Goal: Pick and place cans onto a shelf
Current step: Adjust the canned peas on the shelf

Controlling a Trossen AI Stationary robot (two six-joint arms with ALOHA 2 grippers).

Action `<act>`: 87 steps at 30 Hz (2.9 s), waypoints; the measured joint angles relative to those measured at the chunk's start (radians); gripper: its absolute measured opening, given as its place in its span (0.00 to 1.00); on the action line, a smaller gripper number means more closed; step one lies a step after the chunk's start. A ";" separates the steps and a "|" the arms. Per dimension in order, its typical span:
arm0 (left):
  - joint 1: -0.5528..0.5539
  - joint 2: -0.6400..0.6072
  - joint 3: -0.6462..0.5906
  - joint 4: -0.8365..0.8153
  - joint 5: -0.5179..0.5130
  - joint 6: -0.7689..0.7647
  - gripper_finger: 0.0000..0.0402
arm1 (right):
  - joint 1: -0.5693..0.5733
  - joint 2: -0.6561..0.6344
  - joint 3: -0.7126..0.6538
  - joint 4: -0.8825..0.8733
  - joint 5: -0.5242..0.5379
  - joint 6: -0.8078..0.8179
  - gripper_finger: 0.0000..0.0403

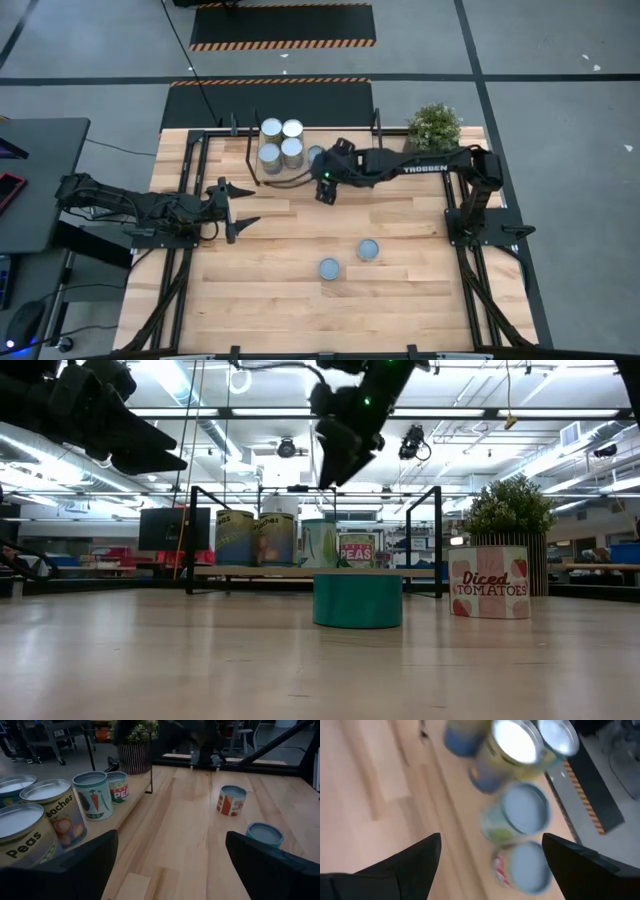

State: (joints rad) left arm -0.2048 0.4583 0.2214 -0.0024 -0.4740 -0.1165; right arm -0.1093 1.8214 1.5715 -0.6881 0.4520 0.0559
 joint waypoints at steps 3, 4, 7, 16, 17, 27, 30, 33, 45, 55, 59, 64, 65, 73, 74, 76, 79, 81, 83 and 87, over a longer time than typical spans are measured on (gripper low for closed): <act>0.000 0.000 0.000 0.013 0.000 0.005 0.93 | 0.024 0.005 0.000 0.044 -0.001 0.000 0.88; 0.000 0.000 0.000 0.015 0.000 0.005 0.93 | 0.028 0.005 0.000 0.063 0.000 -0.001 0.88; 0.001 0.000 0.000 0.014 -0.028 0.016 0.93 | 0.032 0.005 0.010 0.087 -0.005 -0.007 0.88; 0.001 0.025 0.000 -0.032 -0.306 0.041 0.93 | 0.058 0.011 0.143 -0.002 0.050 -0.033 0.88; 0.001 0.041 0.000 -0.033 -0.361 0.054 0.93 | 0.066 0.011 0.164 -0.034 0.080 -0.033 0.88; 0.023 0.300 0.001 0.196 -0.550 0.297 0.93 | 0.180 0.009 0.227 -0.364 0.259 0.157 0.88; 0.058 0.373 0.001 0.253 -0.553 0.368 0.93 | 0.210 0.009 0.193 -0.437 0.263 0.261 0.88; 0.101 0.438 0.000 0.298 -0.550 0.439 0.93 | 0.251 0.009 0.144 -0.457 0.263 0.329 0.88; 0.182 0.619 0.013 0.520 -0.506 0.735 0.93 | 0.404 0.009 -0.021 -0.456 0.359 0.619 0.88; 0.139 0.674 0.021 0.471 -0.630 0.680 0.93 | 0.436 0.009 -0.022 -0.453 0.370 0.657 0.88; 0.053 0.674 0.021 0.482 -0.752 0.755 0.93 | 0.436 0.009 -0.022 -0.453 0.374 0.657 0.88; -0.061 0.674 0.021 0.483 -0.864 0.756 0.93 | 0.436 0.009 -0.022 -0.455 0.392 0.651 0.88; -0.088 0.674 0.021 0.483 -0.875 0.756 0.93 | 0.436 0.009 -0.022 -0.457 0.392 0.651 0.88; -0.165 0.674 0.022 0.484 -0.694 0.641 0.93 | 0.433 0.009 -0.029 -0.476 0.415 0.616 0.88; -0.156 0.674 0.027 0.482 -0.682 0.625 0.93 | 0.430 0.009 -0.036 -0.477 0.423 0.614 0.88; -0.145 0.674 0.047 0.481 -0.664 0.612 0.93 | 0.424 0.009 -0.058 -0.476 0.429 0.616 0.88; -0.145 0.674 0.090 0.476 -0.647 0.628 0.93 | 0.416 0.008 -0.113 -0.460 0.429 0.630 0.88; -0.141 0.688 0.120 0.478 -0.648 0.659 0.93 | 0.414 0.008 -0.147 -0.452 0.429 0.643 0.88; -0.127 0.711 0.147 0.476 -0.648 0.693 0.93 | 0.414 0.008 -0.172 -0.455 0.428 0.656 0.88; -0.073 0.803 0.198 0.474 -0.649 0.751 0.93 | 0.413 0.008 -0.198 -0.450 0.422 0.666 0.88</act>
State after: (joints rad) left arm -0.2781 1.2612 0.4196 0.4719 -1.1225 0.6347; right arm 0.3035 1.8297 1.3731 -1.1384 0.8739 0.7216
